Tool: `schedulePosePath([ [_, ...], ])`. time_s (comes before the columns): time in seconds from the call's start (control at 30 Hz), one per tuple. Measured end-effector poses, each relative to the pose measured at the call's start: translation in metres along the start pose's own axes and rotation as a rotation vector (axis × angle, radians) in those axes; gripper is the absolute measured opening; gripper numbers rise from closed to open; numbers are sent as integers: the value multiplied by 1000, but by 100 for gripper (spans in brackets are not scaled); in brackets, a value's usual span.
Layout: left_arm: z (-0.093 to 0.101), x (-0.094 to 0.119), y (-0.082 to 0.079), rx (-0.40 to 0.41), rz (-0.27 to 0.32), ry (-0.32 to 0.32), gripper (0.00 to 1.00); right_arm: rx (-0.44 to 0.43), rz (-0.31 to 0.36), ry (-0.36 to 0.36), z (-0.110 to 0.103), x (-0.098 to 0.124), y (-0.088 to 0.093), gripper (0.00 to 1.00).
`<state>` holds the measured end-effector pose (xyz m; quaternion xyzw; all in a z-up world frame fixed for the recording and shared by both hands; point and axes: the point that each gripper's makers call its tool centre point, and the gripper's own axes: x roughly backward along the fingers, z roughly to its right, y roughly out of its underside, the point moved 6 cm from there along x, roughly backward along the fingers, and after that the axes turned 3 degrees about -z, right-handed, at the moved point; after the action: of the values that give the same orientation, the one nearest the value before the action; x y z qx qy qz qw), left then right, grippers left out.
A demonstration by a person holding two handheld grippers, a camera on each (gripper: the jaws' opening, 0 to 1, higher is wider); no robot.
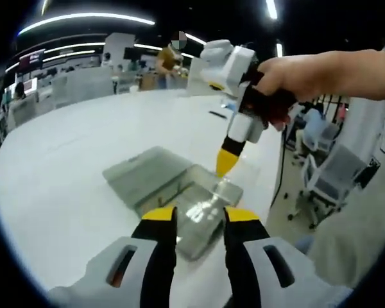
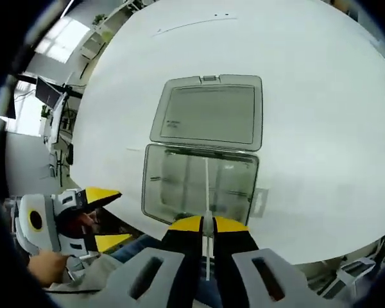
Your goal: Insert the divider into the dual guide fixture by aligning both edges with the guide slots and pushing it downward to the bottom, including one-sided entry, uneven engagement, binding, and posture correction.
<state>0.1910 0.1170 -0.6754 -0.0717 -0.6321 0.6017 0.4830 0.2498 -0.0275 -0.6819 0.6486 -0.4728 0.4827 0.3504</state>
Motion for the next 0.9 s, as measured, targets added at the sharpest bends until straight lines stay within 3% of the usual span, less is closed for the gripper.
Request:
schedulePosePath([
  [0.47,0,-2,-1,-15,-4,0,27,-56,1,33,8,-8,-9,0],
  [0.9,6,-6,-1,-57,-16,16,50,-89,-18,23,1,-11,-11,0],
])
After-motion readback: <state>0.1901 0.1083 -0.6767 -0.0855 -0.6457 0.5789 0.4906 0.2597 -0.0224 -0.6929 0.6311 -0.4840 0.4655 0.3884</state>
